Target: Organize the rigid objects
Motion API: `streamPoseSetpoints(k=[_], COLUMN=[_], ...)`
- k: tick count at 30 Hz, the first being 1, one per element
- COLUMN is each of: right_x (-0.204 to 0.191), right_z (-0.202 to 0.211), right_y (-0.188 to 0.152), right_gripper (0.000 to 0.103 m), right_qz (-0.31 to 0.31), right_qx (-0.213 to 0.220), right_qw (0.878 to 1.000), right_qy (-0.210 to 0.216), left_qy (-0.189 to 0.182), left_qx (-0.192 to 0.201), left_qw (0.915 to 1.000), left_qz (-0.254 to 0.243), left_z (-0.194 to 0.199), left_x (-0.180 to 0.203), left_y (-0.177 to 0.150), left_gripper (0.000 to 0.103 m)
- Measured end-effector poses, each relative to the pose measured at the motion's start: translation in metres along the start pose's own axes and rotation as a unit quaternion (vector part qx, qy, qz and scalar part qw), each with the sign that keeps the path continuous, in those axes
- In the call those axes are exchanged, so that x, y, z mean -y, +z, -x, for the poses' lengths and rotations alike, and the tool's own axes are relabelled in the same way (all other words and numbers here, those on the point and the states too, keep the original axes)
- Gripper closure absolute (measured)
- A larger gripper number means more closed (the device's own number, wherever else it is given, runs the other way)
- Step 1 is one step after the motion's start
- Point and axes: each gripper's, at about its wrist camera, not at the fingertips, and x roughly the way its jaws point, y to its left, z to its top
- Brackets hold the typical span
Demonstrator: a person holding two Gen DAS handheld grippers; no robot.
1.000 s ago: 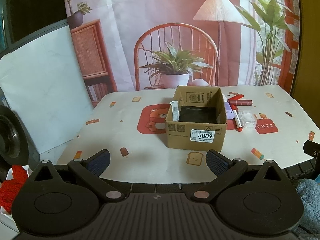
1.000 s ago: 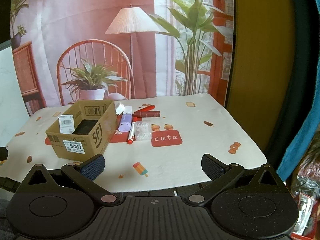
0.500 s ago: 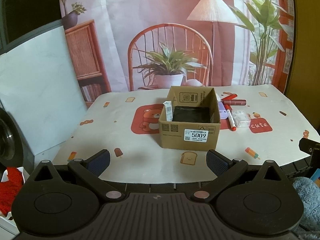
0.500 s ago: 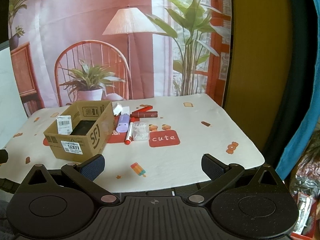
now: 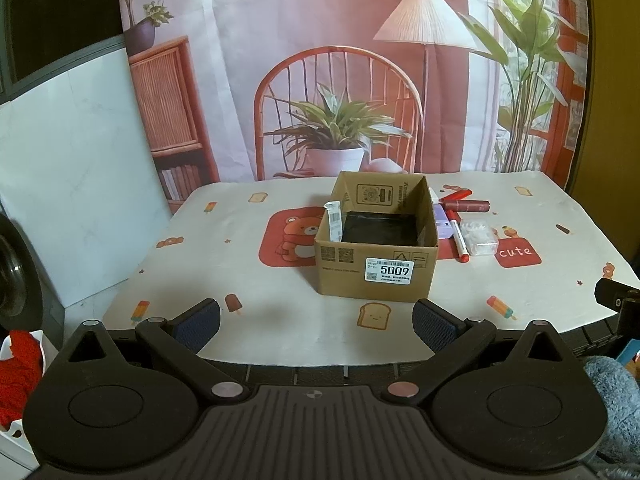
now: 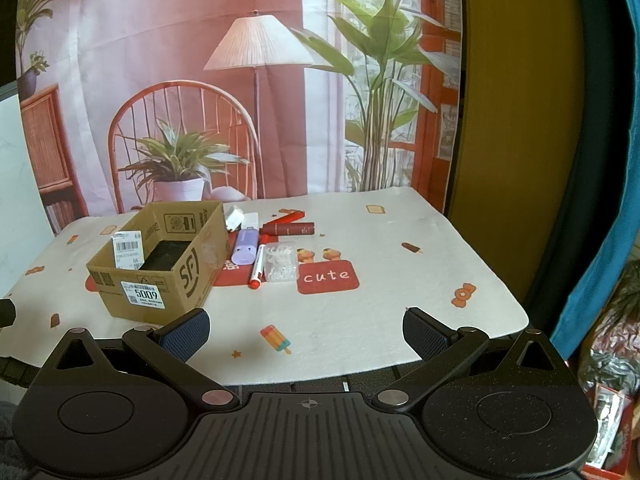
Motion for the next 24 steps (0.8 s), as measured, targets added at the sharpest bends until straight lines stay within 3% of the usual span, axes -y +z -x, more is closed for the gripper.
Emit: streamPoseSetpoints(k=[24], right_x=[-0.0013], right_z=[-0.0003], right_y=[0.0000], right_gripper=[0.000], right_qz=[0.000], right_qx=[0.000], right_qw=[1.000], right_qy=[-0.001], left_qy=[-0.001], left_qx=[-0.002], left_qw=[1.0000], left_qz=[0.003], left_z=[-0.0008], left_x=[0.0007], left_y=[-0.0014], left_gripper=[0.000])
